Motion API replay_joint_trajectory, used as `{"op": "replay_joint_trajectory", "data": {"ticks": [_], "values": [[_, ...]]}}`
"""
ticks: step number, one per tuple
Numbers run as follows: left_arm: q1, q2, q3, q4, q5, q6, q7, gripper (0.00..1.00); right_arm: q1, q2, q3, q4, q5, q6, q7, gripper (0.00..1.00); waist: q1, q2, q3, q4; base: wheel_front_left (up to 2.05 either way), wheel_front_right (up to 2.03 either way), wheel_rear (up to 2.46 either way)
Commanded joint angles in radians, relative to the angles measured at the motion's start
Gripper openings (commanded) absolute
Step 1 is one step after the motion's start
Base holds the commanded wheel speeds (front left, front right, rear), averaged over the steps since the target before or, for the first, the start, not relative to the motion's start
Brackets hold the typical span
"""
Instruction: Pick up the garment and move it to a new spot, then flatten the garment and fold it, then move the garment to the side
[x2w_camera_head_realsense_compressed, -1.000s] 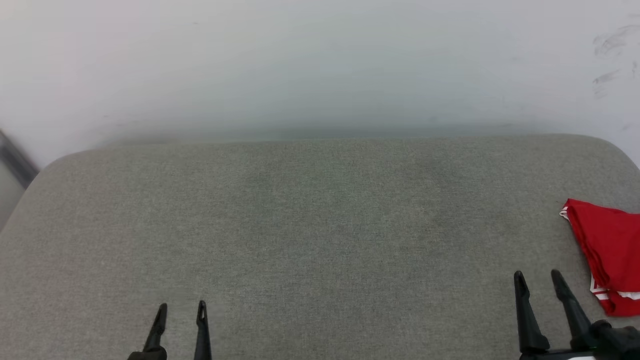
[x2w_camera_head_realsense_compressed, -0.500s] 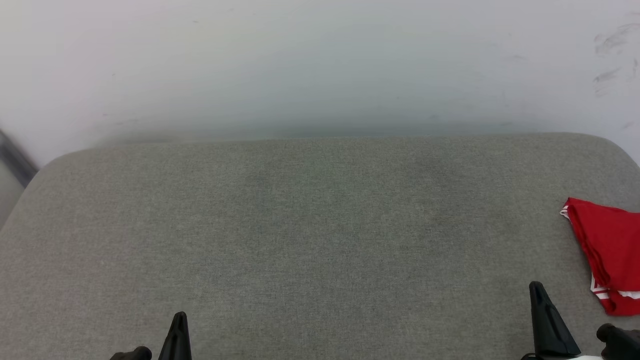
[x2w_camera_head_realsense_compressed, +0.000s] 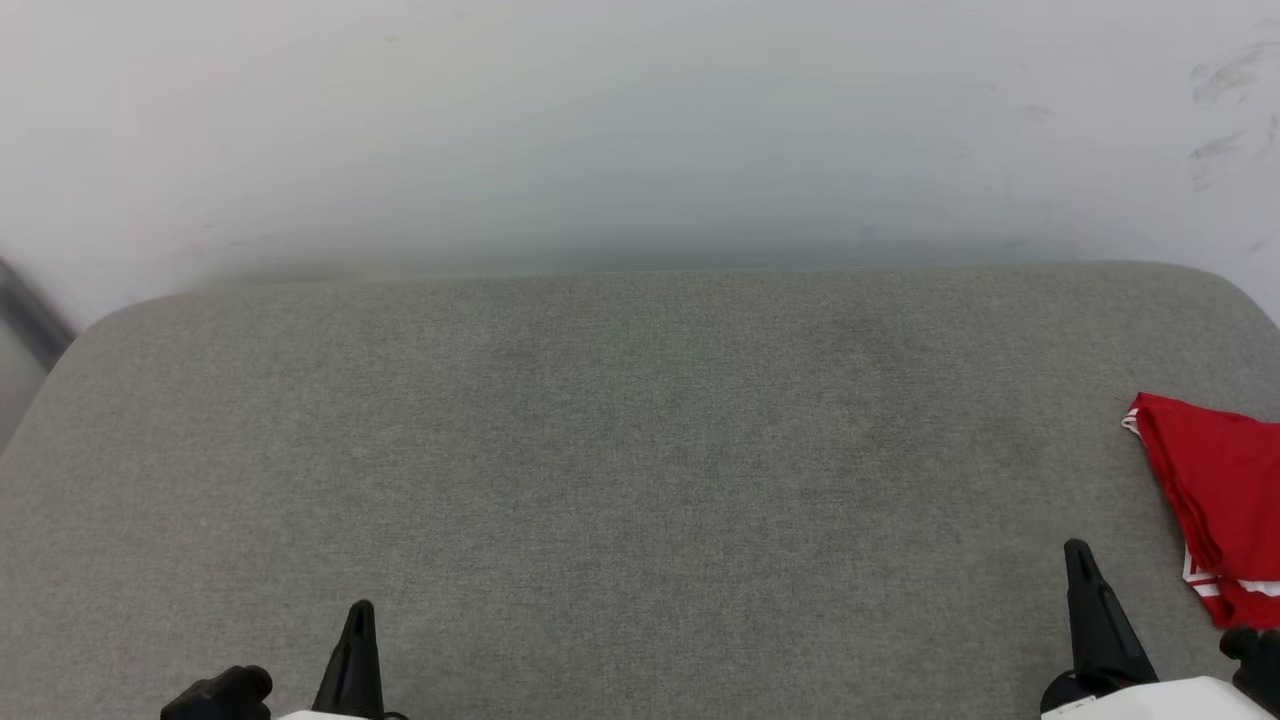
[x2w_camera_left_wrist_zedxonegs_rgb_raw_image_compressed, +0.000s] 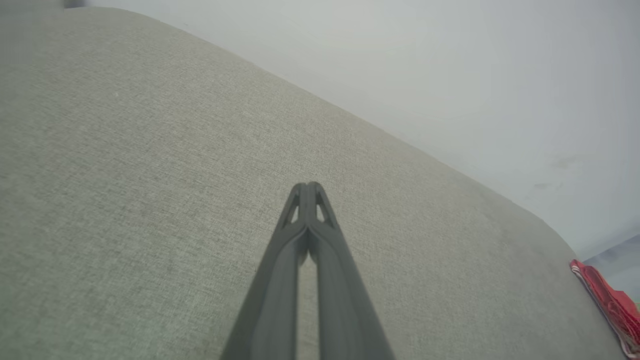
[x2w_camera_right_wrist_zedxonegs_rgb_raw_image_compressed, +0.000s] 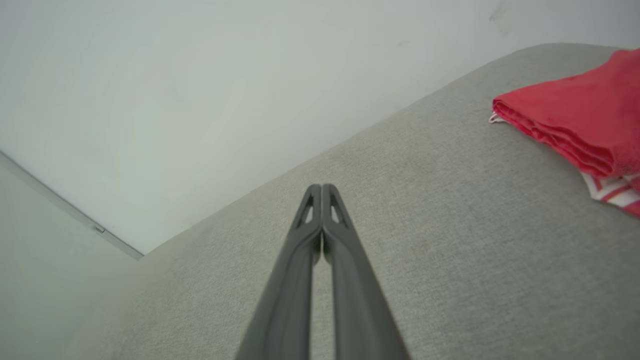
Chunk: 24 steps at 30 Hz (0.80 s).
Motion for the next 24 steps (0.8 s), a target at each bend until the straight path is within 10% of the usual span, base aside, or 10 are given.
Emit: {"op": "replay_joint_trajectory", "data": {"ticks": [1,24], "values": [[-0.030,0.009,0.006,-0.008,-0.040,-0.010,0.006,0.00,-0.032,-0.011,0.000,-0.009,0.040,0.000,0.006,0.00,-0.0001,-0.0001,0.001,0.000,0.00,0.00,0.00],[-0.100,0.016,0.026,0.029,-0.365,-0.050,0.076,0.00,-0.091,-0.016,-0.006,0.030,0.348,0.000,0.078,0.00,-0.0001,-0.0001,0.009,-0.005,0.00,0.00,0.00]]}}
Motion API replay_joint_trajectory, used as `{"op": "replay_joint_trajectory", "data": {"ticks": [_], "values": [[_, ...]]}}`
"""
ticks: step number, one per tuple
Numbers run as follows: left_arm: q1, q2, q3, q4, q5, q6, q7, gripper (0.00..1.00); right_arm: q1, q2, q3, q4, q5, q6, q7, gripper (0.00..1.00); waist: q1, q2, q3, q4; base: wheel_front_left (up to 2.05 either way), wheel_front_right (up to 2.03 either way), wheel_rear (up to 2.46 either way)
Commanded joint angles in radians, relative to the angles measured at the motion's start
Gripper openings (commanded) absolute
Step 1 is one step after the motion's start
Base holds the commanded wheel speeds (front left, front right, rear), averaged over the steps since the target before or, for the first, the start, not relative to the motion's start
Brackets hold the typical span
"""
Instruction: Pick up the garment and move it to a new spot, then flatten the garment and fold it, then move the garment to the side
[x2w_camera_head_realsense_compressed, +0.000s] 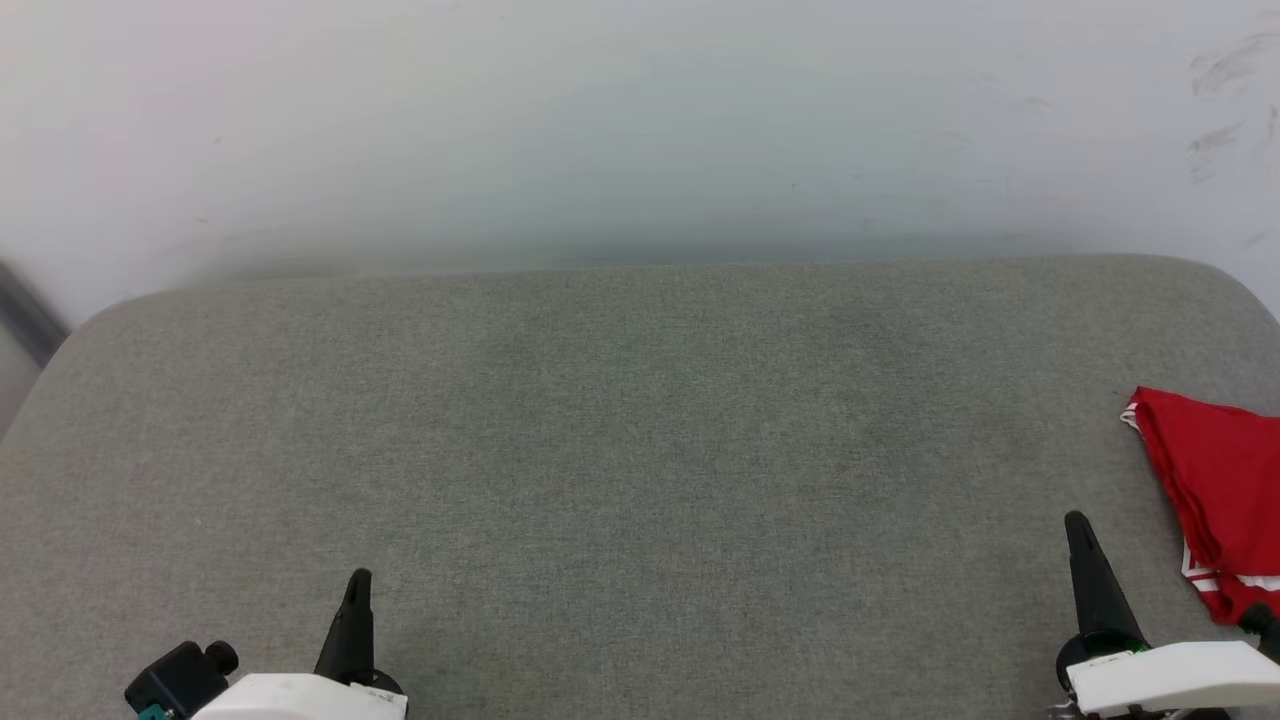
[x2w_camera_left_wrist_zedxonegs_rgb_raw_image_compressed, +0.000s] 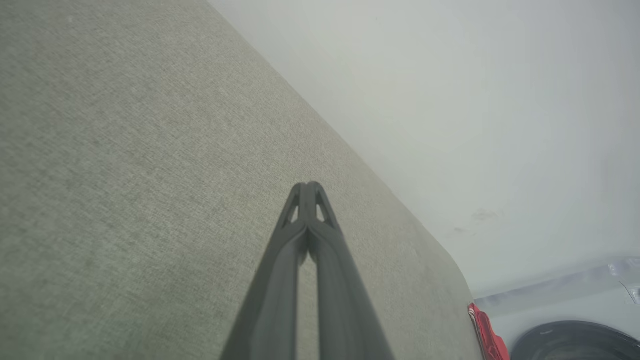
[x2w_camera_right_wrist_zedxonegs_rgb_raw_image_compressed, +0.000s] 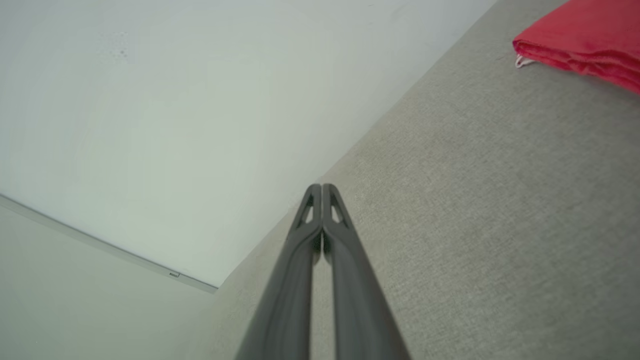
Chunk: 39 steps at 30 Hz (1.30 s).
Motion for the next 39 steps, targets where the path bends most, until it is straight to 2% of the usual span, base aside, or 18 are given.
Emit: {"op": "replay_joint_trajectory", "data": {"ticks": [1,18,39], "values": [[-0.028,0.004,0.003,-0.007,-0.022,-0.009,0.004,0.00,-0.023,-0.009,-0.002,-0.007,0.021,0.000,0.005,0.00,0.0000,0.0000,0.000,0.000,0.00,0.00,0.00],[-0.082,0.005,0.026,0.024,-0.266,-0.039,0.064,0.00,-0.071,-0.010,-0.012,0.023,0.253,0.000,0.064,0.00,0.0000,0.0000,0.009,-0.005,0.00,0.00,0.00],[-0.126,0.002,0.048,0.051,-0.465,-0.064,0.116,0.00,-0.108,-0.007,-0.022,0.050,0.443,0.000,0.115,0.00,0.0000,0.0000,0.017,-0.009,0.00,0.00,0.00]]}}
